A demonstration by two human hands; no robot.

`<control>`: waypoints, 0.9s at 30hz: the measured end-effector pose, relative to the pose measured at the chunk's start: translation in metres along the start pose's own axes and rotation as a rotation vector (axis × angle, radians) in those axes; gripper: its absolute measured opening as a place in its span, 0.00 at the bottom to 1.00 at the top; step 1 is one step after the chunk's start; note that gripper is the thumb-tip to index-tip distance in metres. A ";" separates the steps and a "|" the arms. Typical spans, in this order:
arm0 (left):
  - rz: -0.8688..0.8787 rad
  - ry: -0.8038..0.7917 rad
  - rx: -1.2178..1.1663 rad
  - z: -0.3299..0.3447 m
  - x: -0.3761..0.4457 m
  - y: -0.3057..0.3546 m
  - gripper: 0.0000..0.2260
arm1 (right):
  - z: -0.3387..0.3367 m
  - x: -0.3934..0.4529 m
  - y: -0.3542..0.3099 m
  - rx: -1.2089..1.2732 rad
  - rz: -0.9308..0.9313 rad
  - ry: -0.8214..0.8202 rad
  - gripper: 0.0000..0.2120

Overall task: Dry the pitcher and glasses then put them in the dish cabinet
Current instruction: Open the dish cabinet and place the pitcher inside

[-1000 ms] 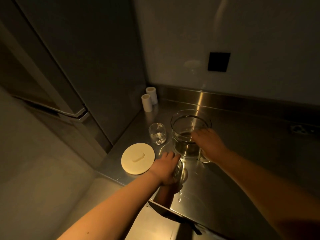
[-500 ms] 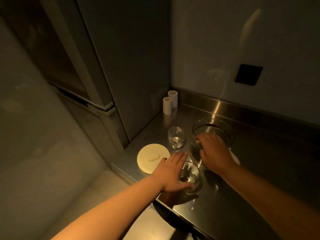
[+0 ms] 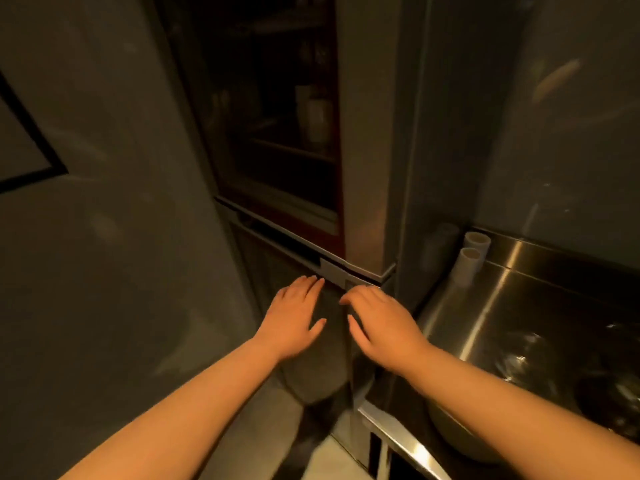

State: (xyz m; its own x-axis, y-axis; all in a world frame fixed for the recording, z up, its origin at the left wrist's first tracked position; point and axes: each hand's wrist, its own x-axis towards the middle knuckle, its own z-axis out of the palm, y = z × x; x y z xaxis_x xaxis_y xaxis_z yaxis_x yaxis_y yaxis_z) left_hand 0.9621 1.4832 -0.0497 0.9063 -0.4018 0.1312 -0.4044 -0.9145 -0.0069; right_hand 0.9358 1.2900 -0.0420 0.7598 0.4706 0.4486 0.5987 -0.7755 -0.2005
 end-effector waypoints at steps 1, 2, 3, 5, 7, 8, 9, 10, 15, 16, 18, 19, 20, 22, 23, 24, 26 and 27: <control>0.003 -0.004 0.001 -0.001 0.007 -0.025 0.33 | 0.015 0.020 -0.011 -0.003 -0.011 0.003 0.14; 0.015 -0.007 0.002 -0.002 0.014 -0.048 0.32 | 0.029 0.040 -0.021 -0.011 -0.015 0.009 0.15; 0.033 -0.013 0.007 -0.003 0.020 -0.070 0.32 | 0.042 0.059 -0.029 -0.017 -0.006 0.016 0.15; 0.071 -0.032 0.034 -0.005 0.031 -0.105 0.31 | 0.063 0.090 -0.041 -0.025 0.049 0.037 0.15; 0.101 -0.053 0.047 -0.006 0.043 -0.132 0.31 | 0.078 0.116 -0.046 -0.029 0.127 0.054 0.15; 0.118 -0.058 0.054 -0.005 0.051 -0.143 0.31 | 0.084 0.126 -0.047 -0.033 0.163 0.063 0.16; 0.135 -0.059 0.062 -0.003 0.058 -0.152 0.31 | 0.089 0.135 -0.046 -0.047 0.193 0.071 0.16; 0.148 -0.060 0.062 -0.001 0.066 -0.160 0.31 | 0.093 0.142 -0.044 -0.073 0.215 0.075 0.17; 0.188 -0.085 0.035 0.012 0.094 -0.174 0.31 | 0.114 0.161 -0.035 -0.148 0.256 0.027 0.26; 0.193 -0.081 0.029 0.015 0.096 -0.175 0.31 | 0.118 0.162 -0.035 -0.153 0.259 0.020 0.28; 0.200 -0.073 0.015 0.021 0.100 -0.176 0.31 | 0.128 0.167 -0.035 -0.171 0.272 0.011 0.31; 0.202 -0.072 0.013 0.024 0.101 -0.178 0.31 | 0.132 0.169 -0.035 -0.172 0.290 0.012 0.32; 0.200 -0.072 0.013 0.025 0.101 -0.180 0.31 | 0.135 0.172 -0.035 -0.171 0.318 0.016 0.33; 0.194 -0.078 0.010 0.028 0.100 -0.183 0.32 | 0.142 0.175 -0.038 -0.193 0.382 0.042 0.35; 0.189 -0.080 0.000 0.029 0.100 -0.183 0.32 | 0.146 0.176 -0.040 -0.205 0.413 0.066 0.35; 0.183 -0.074 -0.015 0.030 0.099 -0.183 0.33 | 0.150 0.177 -0.042 -0.207 0.441 0.097 0.34; 0.166 -0.054 -0.040 0.032 0.098 -0.180 0.33 | 0.157 0.179 -0.046 -0.192 0.489 0.178 0.30; 0.157 -0.047 -0.051 0.033 0.098 -0.178 0.33 | 0.159 0.180 -0.048 -0.174 0.512 0.217 0.27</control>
State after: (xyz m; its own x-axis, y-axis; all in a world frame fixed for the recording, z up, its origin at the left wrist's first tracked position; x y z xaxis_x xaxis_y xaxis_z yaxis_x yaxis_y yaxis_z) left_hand 1.1273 1.6051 -0.0688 0.8359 -0.5420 0.0862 -0.5458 -0.8375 0.0272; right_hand 1.0845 1.4791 -0.0900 0.8612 -0.0657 0.5040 0.1042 -0.9478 -0.3015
